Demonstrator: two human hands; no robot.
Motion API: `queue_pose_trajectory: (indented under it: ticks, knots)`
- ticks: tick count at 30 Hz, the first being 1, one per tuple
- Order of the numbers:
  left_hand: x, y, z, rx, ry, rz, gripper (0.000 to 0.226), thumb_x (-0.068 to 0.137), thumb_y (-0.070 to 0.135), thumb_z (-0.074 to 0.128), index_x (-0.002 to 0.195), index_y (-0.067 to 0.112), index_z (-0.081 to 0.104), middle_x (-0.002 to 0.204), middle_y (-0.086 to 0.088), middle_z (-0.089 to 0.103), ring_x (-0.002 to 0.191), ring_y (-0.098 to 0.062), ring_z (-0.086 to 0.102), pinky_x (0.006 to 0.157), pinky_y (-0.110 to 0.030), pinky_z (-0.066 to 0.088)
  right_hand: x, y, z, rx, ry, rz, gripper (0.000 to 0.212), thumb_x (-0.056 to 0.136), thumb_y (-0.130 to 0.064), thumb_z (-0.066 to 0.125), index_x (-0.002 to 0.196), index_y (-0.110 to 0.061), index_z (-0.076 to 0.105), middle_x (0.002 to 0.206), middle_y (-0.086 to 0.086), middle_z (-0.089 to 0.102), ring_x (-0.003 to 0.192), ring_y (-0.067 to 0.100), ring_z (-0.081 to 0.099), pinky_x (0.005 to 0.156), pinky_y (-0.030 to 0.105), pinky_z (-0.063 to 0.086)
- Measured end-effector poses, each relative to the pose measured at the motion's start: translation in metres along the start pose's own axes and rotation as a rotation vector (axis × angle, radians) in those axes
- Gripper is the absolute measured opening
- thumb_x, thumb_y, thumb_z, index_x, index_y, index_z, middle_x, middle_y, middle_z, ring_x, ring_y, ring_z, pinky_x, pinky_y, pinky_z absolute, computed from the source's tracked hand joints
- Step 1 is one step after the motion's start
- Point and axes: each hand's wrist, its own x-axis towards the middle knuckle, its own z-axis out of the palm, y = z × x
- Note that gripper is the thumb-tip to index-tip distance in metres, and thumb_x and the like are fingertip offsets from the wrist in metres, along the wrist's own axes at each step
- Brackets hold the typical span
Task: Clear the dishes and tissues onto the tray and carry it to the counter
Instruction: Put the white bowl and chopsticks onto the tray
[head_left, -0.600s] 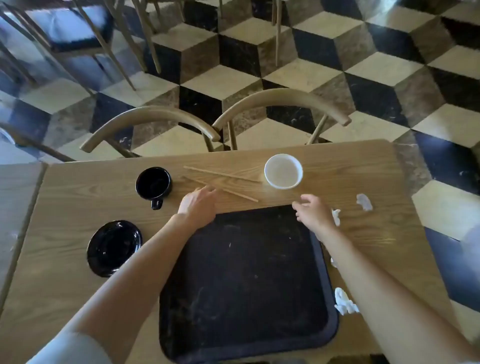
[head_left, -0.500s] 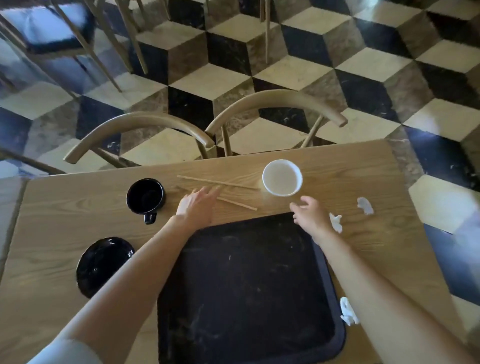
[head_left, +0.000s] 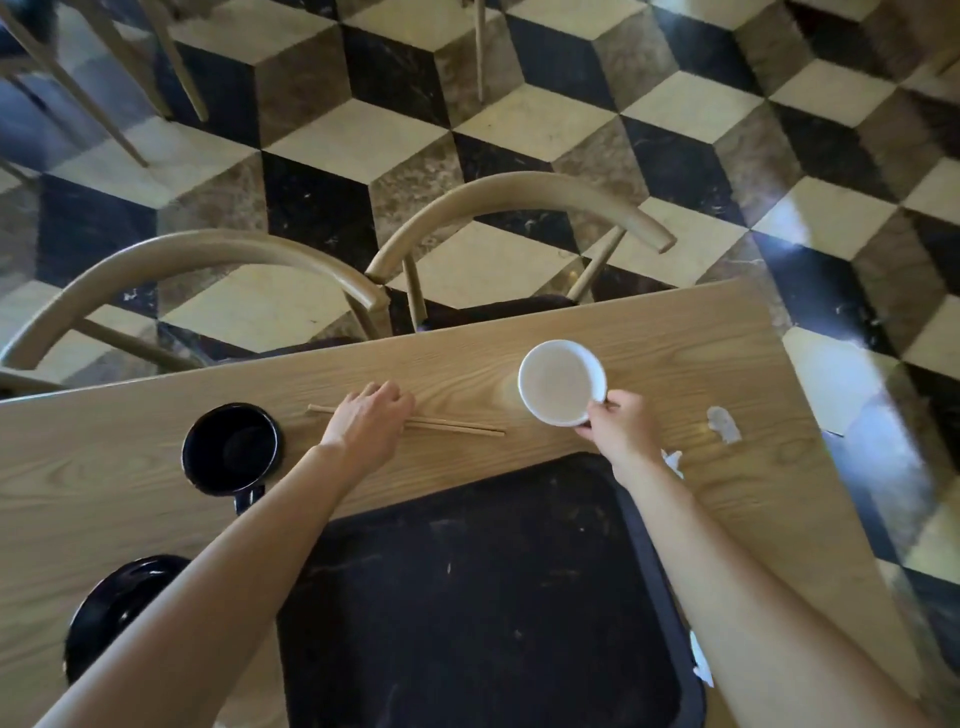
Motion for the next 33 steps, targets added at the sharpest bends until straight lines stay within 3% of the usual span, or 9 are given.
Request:
queue_pose_trajectory:
  ticks: [7, 12, 16, 20, 24, 27, 30, 33]
  knots:
    - [0.012, 0.003, -0.001, -0.051, -0.121, 0.041, 0.012, 0.094, 0.02, 0.061, 0.104, 0.015, 0.058, 0.108, -0.003, 0.058, 0.108, -0.024, 0.054, 0.086, -0.037, 0.05, 0.004, -0.006, -0.01, 0.084, -0.037, 0.042, 0.004, 0.087, 0.004, 0.059, 0.085, 0.007, 0.057, 0.08, 0.009, 0.061, 0.081, 0.021, 0.068, 0.079, 0.036, 0.061]
    - [0.014, 0.006, -0.003, -0.016, -0.18, 0.027, 0.019, 0.098, 0.021, 0.056, 0.114, 0.012, 0.059, 0.11, -0.006, 0.058, 0.101, -0.027, 0.062, 0.08, -0.037, 0.049, 0.006, 0.0, -0.01, 0.022, 0.029, 0.012, 0.01, 0.081, 0.007, 0.054, 0.085, 0.015, 0.06, 0.085, 0.021, 0.069, 0.08, 0.025, 0.073, 0.067, 0.028, 0.06]
    - [0.01, 0.007, -0.002, 0.051, -0.159, 0.068, 0.022, 0.097, 0.01, 0.054, 0.117, 0.015, 0.06, 0.106, -0.004, 0.058, 0.091, -0.024, 0.064, 0.075, -0.035, 0.054, 0.004, 0.005, -0.01, 0.006, 0.033, -0.005, 0.011, 0.078, 0.008, 0.055, 0.082, 0.017, 0.059, 0.078, 0.02, 0.067, 0.079, 0.028, 0.074, 0.065, 0.028, 0.061]
    - [0.002, 0.017, 0.0, 0.122, -0.16, 0.099, 0.034, 0.093, 0.003, 0.055, 0.125, 0.012, 0.053, 0.114, -0.005, 0.057, 0.098, -0.024, 0.064, 0.078, -0.032, 0.054, -0.002, 0.005, -0.013, -0.008, 0.033, -0.019, 0.011, 0.075, 0.009, 0.054, 0.065, 0.006, 0.052, 0.068, 0.013, 0.062, 0.074, 0.026, 0.073, 0.07, 0.036, 0.063]
    - [-0.011, 0.029, 0.0, 0.117, -0.142, 0.051, 0.039, 0.09, -0.002, 0.053, 0.128, 0.008, 0.049, 0.119, -0.007, 0.054, 0.105, -0.027, 0.062, 0.082, -0.035, 0.054, -0.006, 0.008, -0.023, -0.019, 0.022, -0.012, 0.009, 0.072, 0.008, 0.055, 0.078, 0.014, 0.06, 0.067, 0.012, 0.064, 0.069, 0.025, 0.074, 0.07, 0.041, 0.064]
    - [-0.028, 0.036, -0.003, 0.065, -0.102, 0.024, 0.038, 0.089, -0.004, 0.052, 0.124, 0.009, 0.05, 0.117, -0.006, 0.053, 0.106, -0.027, 0.06, 0.08, -0.037, 0.055, -0.013, 0.008, -0.035, 0.024, -0.002, -0.028, 0.007, 0.072, 0.01, 0.057, 0.076, 0.016, 0.055, 0.07, 0.014, 0.062, 0.081, 0.032, 0.074, 0.071, 0.038, 0.063]
    - [-0.046, 0.046, -0.005, 0.024, -0.069, 0.031, 0.039, 0.086, -0.006, 0.053, 0.121, 0.01, 0.051, 0.116, -0.005, 0.052, 0.106, -0.027, 0.058, 0.078, -0.038, 0.056, -0.028, 0.01, -0.049, 0.077, -0.011, -0.051, 0.009, 0.076, 0.012, 0.057, 0.068, 0.011, 0.054, 0.065, 0.012, 0.058, 0.08, 0.03, 0.073, 0.07, 0.036, 0.063]
    - [-0.066, 0.067, -0.004, 0.05, -0.091, 0.032, 0.033, 0.087, -0.006, 0.052, 0.116, 0.009, 0.051, 0.116, -0.007, 0.052, 0.108, -0.025, 0.055, 0.076, -0.028, 0.047, -0.048, 0.016, -0.063, 0.125, -0.042, -0.059, 0.021, 0.081, 0.014, 0.055, 0.064, 0.002, 0.051, 0.064, 0.01, 0.053, 0.074, 0.026, 0.067, 0.069, 0.033, 0.063]
